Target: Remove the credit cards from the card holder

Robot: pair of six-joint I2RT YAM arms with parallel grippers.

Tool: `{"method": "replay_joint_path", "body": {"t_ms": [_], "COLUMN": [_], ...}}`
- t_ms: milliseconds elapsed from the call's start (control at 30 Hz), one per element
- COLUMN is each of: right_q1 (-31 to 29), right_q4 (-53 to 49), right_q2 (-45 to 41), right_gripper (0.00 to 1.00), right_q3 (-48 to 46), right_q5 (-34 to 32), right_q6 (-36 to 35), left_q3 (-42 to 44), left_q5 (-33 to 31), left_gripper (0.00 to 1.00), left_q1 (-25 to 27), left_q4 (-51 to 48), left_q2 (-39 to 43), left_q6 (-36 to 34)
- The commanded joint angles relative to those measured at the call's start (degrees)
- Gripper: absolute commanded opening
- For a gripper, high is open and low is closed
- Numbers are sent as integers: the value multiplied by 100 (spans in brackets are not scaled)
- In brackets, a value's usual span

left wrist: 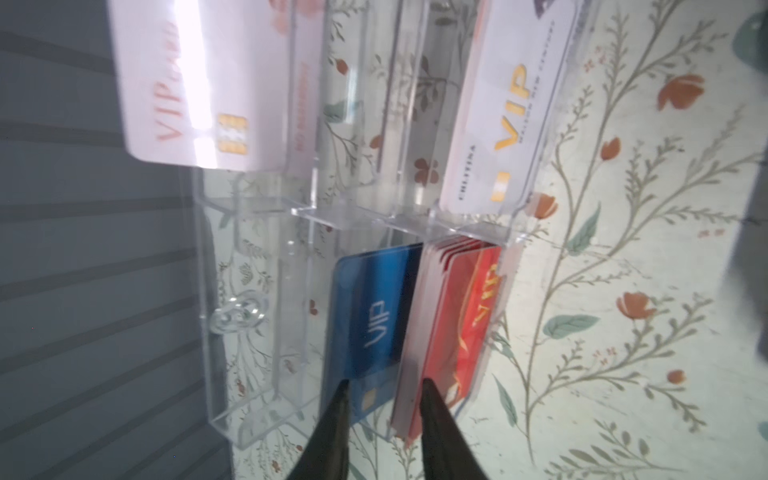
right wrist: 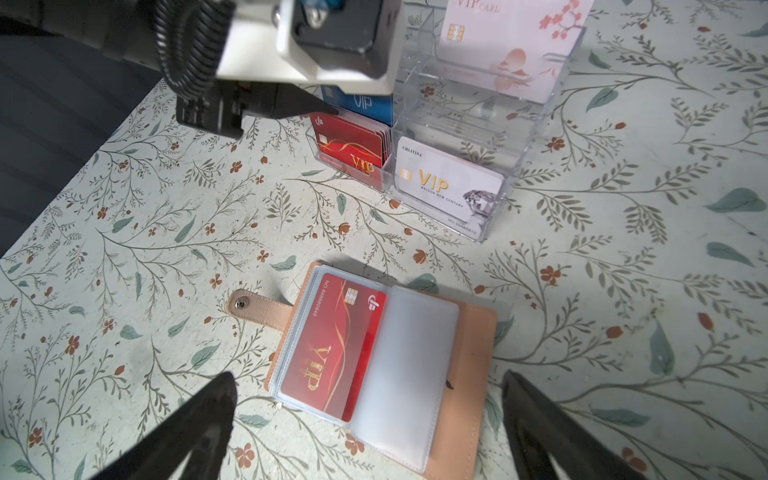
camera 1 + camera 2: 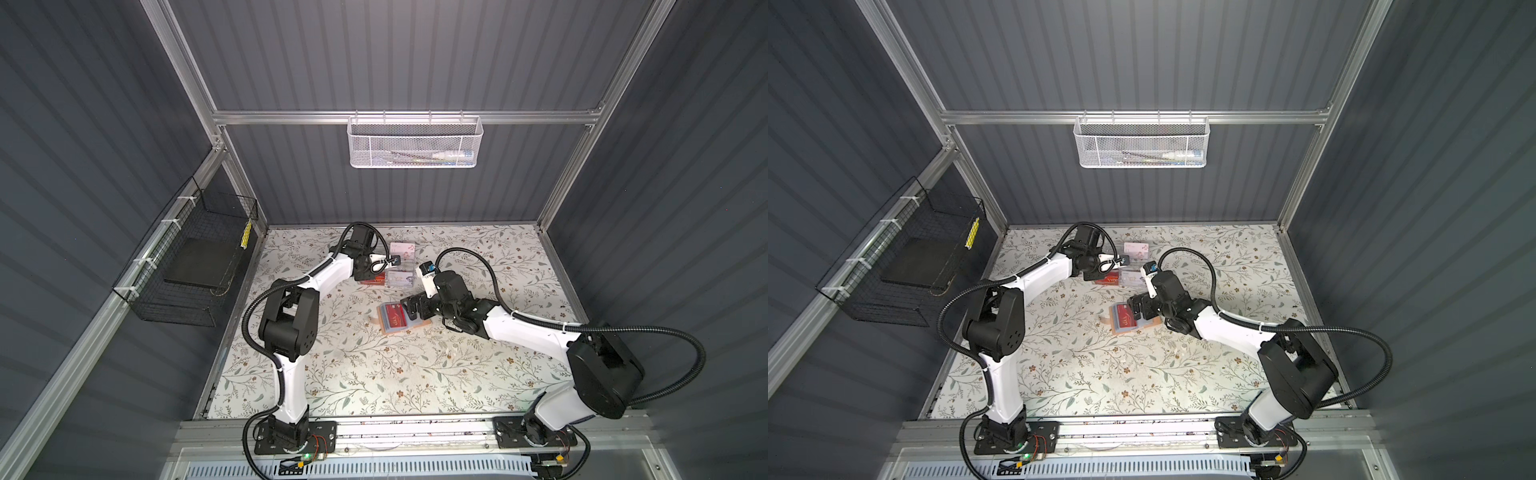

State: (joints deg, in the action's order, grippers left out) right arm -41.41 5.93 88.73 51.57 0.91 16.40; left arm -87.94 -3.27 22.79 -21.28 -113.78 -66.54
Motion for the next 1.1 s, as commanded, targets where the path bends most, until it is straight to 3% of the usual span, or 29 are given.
{"method": "replay_joint_path", "body": {"t_ms": [0, 33, 67, 333, 467, 567, 633, 767, 900, 1067], "right_q1": [-34, -38, -36, -4, 117, 198, 203, 211, 219, 295], "right_q4": [-57, -59, -77, -59, -25, 63, 89, 82, 125, 570], "right_q2": [74, 72, 74, -42, -83, -106, -80, 77, 236, 451], "right_gripper": [99, 99, 99, 99, 99, 99, 99, 99, 99, 99], "right_q3": [160, 169, 176, 111, 74, 24, 11, 28, 4, -240], "right_q5": [-18, -23, -38, -56, 280, 601, 710, 785, 946, 1566], "right_q6": [39, 39, 46, 159, 311, 472, 495, 510, 593, 1095], "left_q3": [212, 271, 322, 1090, 1131, 1120, 1095, 1554, 2568, 3309], "left_q5": [252, 256, 272, -35, -18, -500, -664, 321, 625, 1800], "left_gripper": [55, 90, 100, 100, 100, 100, 100, 100, 100, 100], "left_q1": [-81, -89, -90, -90, -90, -90, -89, -90, -90, -90], "left_q4": [873, 1035, 1126, 2304, 2290, 2137, 1826, 1654, 2273, 2780], "left_q2": [523, 604, 686, 1548, 1927, 2115, 2269, 2558, 2918, 2892], "left_q6": [717, 908, 1098, 3140, 3986, 4860, 5861, 7278, 8989, 10587]}}
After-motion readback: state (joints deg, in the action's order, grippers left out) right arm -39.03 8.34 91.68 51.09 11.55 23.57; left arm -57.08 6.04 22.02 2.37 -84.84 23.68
